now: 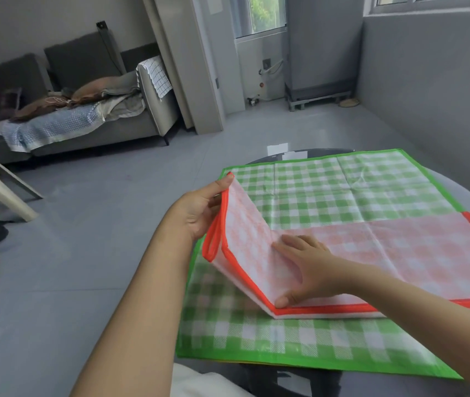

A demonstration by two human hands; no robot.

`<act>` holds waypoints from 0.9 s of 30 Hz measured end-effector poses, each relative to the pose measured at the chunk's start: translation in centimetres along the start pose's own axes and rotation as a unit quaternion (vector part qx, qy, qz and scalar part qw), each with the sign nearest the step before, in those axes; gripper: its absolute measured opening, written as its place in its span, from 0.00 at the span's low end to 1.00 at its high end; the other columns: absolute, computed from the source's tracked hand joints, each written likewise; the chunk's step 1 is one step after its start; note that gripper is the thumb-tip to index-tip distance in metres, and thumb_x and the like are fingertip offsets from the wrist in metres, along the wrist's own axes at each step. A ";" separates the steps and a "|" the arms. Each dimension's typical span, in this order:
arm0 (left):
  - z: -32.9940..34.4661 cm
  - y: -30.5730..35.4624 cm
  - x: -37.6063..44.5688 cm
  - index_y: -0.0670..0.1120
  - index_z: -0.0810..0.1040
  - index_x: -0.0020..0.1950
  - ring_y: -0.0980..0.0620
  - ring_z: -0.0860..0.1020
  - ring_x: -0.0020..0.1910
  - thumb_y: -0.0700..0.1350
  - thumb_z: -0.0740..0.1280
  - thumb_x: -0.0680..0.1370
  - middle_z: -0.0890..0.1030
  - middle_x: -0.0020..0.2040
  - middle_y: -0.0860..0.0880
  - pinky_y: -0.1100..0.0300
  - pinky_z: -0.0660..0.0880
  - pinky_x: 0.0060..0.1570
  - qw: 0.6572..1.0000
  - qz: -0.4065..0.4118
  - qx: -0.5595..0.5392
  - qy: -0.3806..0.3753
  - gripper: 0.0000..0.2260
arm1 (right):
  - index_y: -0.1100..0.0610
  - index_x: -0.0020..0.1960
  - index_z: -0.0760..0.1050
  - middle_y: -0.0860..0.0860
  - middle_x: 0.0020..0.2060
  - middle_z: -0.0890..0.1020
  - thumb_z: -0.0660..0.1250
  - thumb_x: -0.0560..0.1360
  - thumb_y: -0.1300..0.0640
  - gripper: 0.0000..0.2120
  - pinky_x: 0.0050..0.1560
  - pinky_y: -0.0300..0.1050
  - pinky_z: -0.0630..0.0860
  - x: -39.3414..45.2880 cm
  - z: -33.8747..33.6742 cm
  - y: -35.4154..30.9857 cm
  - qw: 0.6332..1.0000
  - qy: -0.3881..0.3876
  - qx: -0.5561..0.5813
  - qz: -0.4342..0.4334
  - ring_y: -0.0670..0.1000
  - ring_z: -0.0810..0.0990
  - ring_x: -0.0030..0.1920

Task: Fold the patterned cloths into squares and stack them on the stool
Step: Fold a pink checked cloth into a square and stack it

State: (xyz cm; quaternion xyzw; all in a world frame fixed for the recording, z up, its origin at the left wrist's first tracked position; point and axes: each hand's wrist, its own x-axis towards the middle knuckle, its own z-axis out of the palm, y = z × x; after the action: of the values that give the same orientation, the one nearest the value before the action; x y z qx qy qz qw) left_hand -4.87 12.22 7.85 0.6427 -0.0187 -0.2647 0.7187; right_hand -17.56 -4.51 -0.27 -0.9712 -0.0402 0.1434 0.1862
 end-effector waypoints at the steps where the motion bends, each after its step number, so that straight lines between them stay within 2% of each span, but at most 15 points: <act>1: 0.8 0.0 0.0 0.40 0.79 0.42 0.48 0.78 0.38 0.45 0.71 0.74 0.80 0.36 0.45 0.51 0.76 0.54 1.000 0.003 -0.011 -0.002 0.08 | 0.52 0.76 0.45 0.47 0.76 0.48 0.68 0.65 0.32 0.52 0.74 0.51 0.46 -0.4 -0.3 0.2 1.000 0.006 0.013 -0.003 0.52 0.44 0.75; 4: 3.1 -0.2 0.2 0.41 0.78 0.40 0.49 0.77 0.35 0.44 0.72 0.73 0.79 0.35 0.45 0.52 0.75 0.54 1.000 0.020 -0.021 -0.004 0.08 | 0.52 0.76 0.50 0.46 0.74 0.58 0.70 0.66 0.36 0.48 0.72 0.47 0.55 -1.8 -1.6 1.2 0.997 0.014 0.070 0.009 0.49 0.55 0.73; 6: 4.7 -0.4 0.4 0.41 0.77 0.41 0.50 0.75 0.33 0.45 0.73 0.72 0.77 0.36 0.45 0.56 0.77 0.47 0.999 0.034 -0.013 -0.020 0.08 | 0.50 0.75 0.56 0.45 0.69 0.68 0.71 0.66 0.39 0.44 0.68 0.43 0.64 -3.1 -2.8 2.3 0.991 0.020 0.126 0.029 0.46 0.67 0.67; 8: 6.5 -1.0 0.5 0.43 0.75 0.41 0.52 0.73 0.31 0.44 0.73 0.72 0.74 0.35 0.47 0.62 0.77 0.35 0.998 0.049 0.013 -0.034 0.08 | 0.49 0.71 0.64 0.43 0.60 0.77 0.71 0.68 0.40 0.35 0.61 0.40 0.72 -4.7 -3.8 3.6 0.981 0.039 0.180 0.053 0.43 0.76 0.57; 10: 8.5 -1.7 0.4 0.44 0.73 0.40 0.55 0.72 0.26 0.42 0.73 0.72 0.74 0.30 0.50 0.66 0.74 0.27 0.996 0.065 0.043 -0.033 0.09 | 0.49 0.64 0.72 0.42 0.51 0.82 0.68 0.71 0.43 0.24 0.54 0.41 0.77 -6.2 -4.5 5.0 0.964 0.068 0.246 0.077 0.43 0.81 0.48; 13: 11.5 -3.1 0.2 0.43 0.73 0.43 0.58 0.73 0.22 0.41 0.75 0.71 0.75 0.29 0.51 0.65 0.74 0.25 0.991 0.091 0.096 -0.023 0.11 | 0.54 0.57 0.78 0.49 0.45 0.85 0.64 0.76 0.50 0.13 0.48 0.43 0.80 -8.2 -4.9 6.5 0.920 0.092 0.366 0.107 0.48 0.84 0.44; 15: 13.2 -4.5 0.4 0.42 0.73 0.44 0.58 0.74 0.22 0.41 0.76 0.70 0.76 0.31 0.50 0.63 0.75 0.27 0.986 0.106 0.126 -0.013 0.12 | 0.56 0.56 0.78 0.52 0.44 0.85 0.61 0.78 0.50 0.13 0.47 0.46 0.80 -9.2 -4.8 6.8 0.893 0.091 0.426 0.118 0.51 0.84 0.43; 18: 15.1 -6.7 0.7 0.42 0.73 0.44 0.55 0.76 0.23 0.43 0.77 0.69 0.78 0.26 0.51 0.55 0.79 0.35 0.974 0.120 0.192 -0.003 0.14 | 0.57 0.57 0.76 0.55 0.41 0.85 0.59 0.78 0.47 0.17 0.43 0.47 0.79 -10.1 -4.2 6.5 0.857 0.098 0.488 0.135 0.54 0.84 0.40; 19: 15.6 -7.4 0.8 0.42 0.73 0.45 0.54 0.77 0.23 0.44 0.77 0.69 0.79 0.27 0.51 0.55 0.79 0.37 0.969 0.118 0.217 -0.004 0.14 | 0.57 0.58 0.75 0.56 0.40 0.84 0.59 0.78 0.46 0.17 0.42 0.46 0.79 -10.3 -3.9 6.4 0.852 0.103 0.493 0.141 0.53 0.83 0.38; 22: 16.4 -9.3 1.2 0.41 0.73 0.49 0.52 0.79 0.26 0.45 0.75 0.70 0.81 0.36 0.47 0.59 0.79 0.34 0.953 0.103 0.286 -0.003 0.15 | 0.55 0.58 0.72 0.52 0.40 0.82 0.65 0.74 0.44 0.18 0.36 0.39 0.77 -10.6 -2.6 5.9 0.872 0.125 0.441 0.173 0.47 0.81 0.34; 25: 16.8 -10.7 1.3 0.42 0.72 0.50 0.51 0.79 0.27 0.44 0.74 0.72 0.81 0.37 0.47 0.58 0.79 0.35 0.945 0.099 0.310 -0.008 0.14 | 0.51 0.62 0.67 0.47 0.41 0.81 0.70 0.71 0.45 0.24 0.37 0.36 0.72 -10.4 -1.1 5.7 0.910 0.151 0.329 0.204 0.43 0.79 0.37; 27: 16.9 -11.3 1.5 0.42 0.72 0.49 0.50 0.79 0.28 0.43 0.74 0.72 0.80 0.38 0.46 0.58 0.79 0.35 0.945 0.099 0.311 -0.013 0.13 | 0.52 0.64 0.65 0.47 0.39 0.80 0.71 0.70 0.49 0.26 0.34 0.35 0.69 -10.2 -0.2 5.7 0.918 0.172 0.294 0.203 0.43 0.77 0.37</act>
State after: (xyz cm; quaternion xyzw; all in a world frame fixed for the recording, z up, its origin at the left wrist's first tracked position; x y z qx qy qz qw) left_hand -13.80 -4.17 -0.25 0.8258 -0.1731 -0.1818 0.5050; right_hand -27.09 -11.23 0.46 -0.8696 0.2341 0.0142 0.4345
